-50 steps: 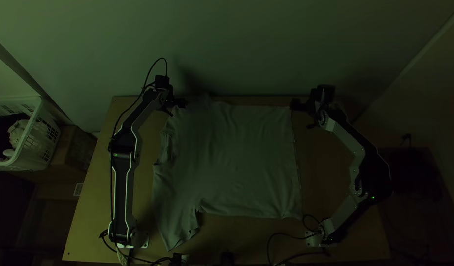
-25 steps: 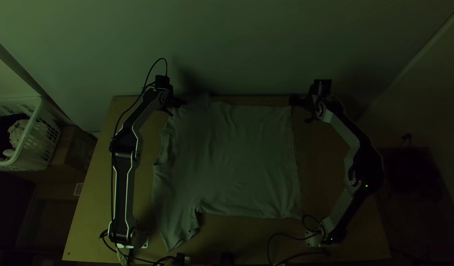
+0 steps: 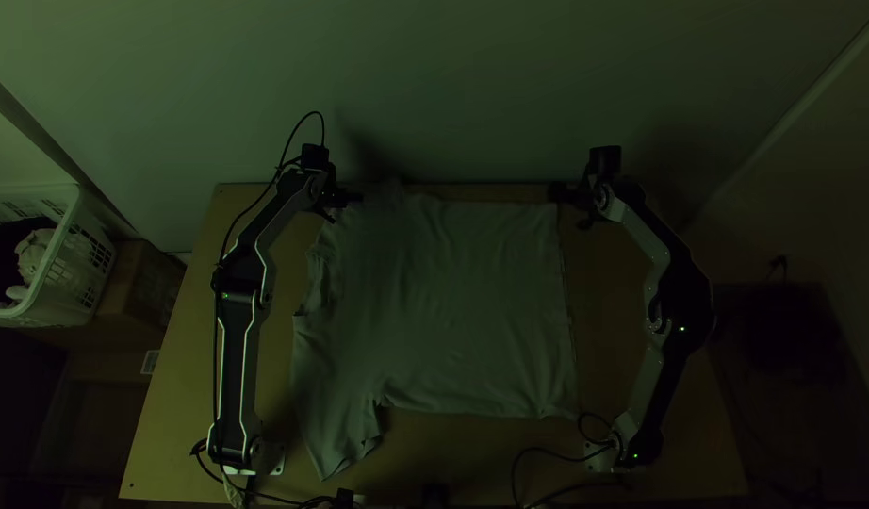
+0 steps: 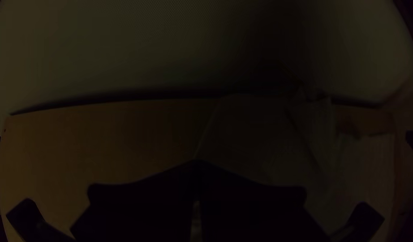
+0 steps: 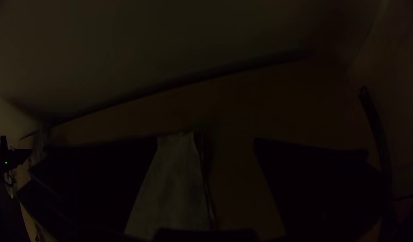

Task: Fold the t-shirt

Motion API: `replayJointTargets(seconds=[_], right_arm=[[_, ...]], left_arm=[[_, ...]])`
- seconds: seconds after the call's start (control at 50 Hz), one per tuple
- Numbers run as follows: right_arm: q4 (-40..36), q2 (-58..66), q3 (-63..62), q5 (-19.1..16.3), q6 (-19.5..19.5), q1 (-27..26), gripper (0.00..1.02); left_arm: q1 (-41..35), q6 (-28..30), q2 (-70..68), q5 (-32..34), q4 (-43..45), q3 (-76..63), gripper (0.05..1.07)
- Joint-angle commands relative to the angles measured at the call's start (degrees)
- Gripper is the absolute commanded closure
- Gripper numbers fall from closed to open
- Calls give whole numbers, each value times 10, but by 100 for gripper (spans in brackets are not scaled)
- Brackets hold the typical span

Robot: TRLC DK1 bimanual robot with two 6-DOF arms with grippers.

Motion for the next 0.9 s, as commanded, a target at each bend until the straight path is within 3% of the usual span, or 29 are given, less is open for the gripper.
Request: replayJointTargets(seconds=[0.0, 0.28, 0.4, 0.66, 0.78, 0.88], right_arm=[[-25, 32, 35, 5, 24, 1, 6], [-55, 81, 89, 4, 44, 3, 18], [-69, 116, 122, 4, 44, 5, 32], [-115, 178, 193, 4, 44, 19, 34], [-115, 192, 209, 5, 41, 26, 60], [-115, 204, 227, 5, 40, 29, 62]], left_arm=[[-9, -15, -13, 10, -22, -2, 105], [-7, -16, -38, 10, -26, -3, 105], [-7, -16, -43, 10, -26, -3, 105], [-5, -18, -44, 9, -30, -5, 105], [-4, -23, -43, 9, -36, -6, 105], [-3, -25, -44, 9, -41, -7, 105]])
